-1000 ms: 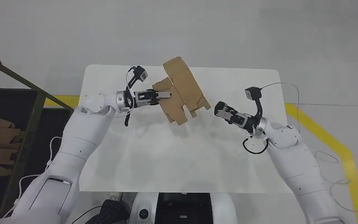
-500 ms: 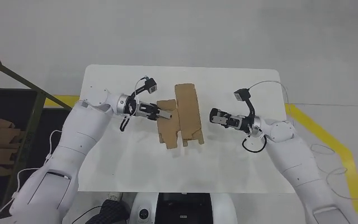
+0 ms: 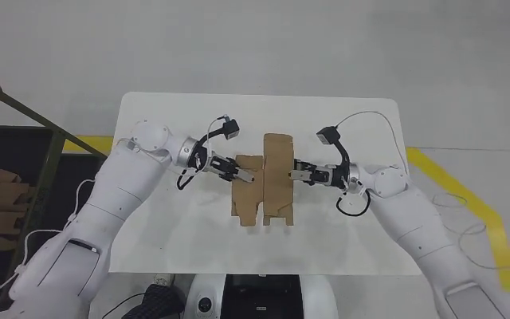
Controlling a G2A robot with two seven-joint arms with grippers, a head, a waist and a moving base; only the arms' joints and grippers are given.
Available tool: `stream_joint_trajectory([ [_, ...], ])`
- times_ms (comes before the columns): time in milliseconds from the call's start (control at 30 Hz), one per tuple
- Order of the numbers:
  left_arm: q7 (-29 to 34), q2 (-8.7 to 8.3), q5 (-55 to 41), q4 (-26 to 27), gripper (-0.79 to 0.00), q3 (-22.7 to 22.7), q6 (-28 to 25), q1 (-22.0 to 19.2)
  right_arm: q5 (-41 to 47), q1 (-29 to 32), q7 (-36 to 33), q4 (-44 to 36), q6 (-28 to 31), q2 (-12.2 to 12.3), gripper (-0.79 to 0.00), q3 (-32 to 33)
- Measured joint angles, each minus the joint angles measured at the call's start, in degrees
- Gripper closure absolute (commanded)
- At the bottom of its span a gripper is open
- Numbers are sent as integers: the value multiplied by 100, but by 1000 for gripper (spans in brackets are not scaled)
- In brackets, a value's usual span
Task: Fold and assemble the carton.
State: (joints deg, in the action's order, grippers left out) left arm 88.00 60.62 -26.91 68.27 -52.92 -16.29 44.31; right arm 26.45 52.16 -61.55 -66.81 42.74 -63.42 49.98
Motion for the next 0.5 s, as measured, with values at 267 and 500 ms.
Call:
stream_joint_trajectory([
  [267,0,-42,-194,3,0,299,0,-129,83,-179,137,32,137,123,-249,-376],
  [500,-70,-68,-262,-5,0,436,-72,-209,132,-329,315,13,315,252,-34,-730],
])
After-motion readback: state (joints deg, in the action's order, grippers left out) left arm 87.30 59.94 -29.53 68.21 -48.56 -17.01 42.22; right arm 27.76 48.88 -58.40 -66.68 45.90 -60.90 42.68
